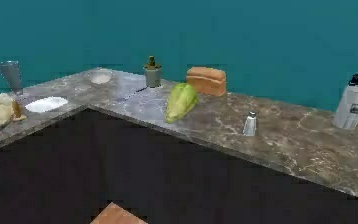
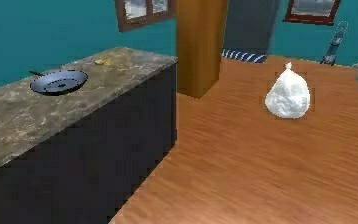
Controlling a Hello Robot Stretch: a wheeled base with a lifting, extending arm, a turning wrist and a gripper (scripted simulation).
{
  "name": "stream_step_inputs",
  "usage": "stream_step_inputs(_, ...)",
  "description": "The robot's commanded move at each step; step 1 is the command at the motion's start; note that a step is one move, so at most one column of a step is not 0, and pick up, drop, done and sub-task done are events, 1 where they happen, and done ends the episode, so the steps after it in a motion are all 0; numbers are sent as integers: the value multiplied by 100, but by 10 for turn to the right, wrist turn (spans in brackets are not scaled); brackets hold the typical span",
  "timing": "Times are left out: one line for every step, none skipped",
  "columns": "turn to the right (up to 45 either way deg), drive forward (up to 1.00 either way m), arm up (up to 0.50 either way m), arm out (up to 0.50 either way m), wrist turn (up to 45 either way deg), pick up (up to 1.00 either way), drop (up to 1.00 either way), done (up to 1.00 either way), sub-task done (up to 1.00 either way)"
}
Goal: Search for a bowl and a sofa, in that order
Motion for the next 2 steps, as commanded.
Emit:
stream_step_inputs(-390, 0, 0, 0, 0, 0, 0, 0, 0)
stream_step_inputs(0, 50, 0, 0, 0, 0, 0, 0, 0)
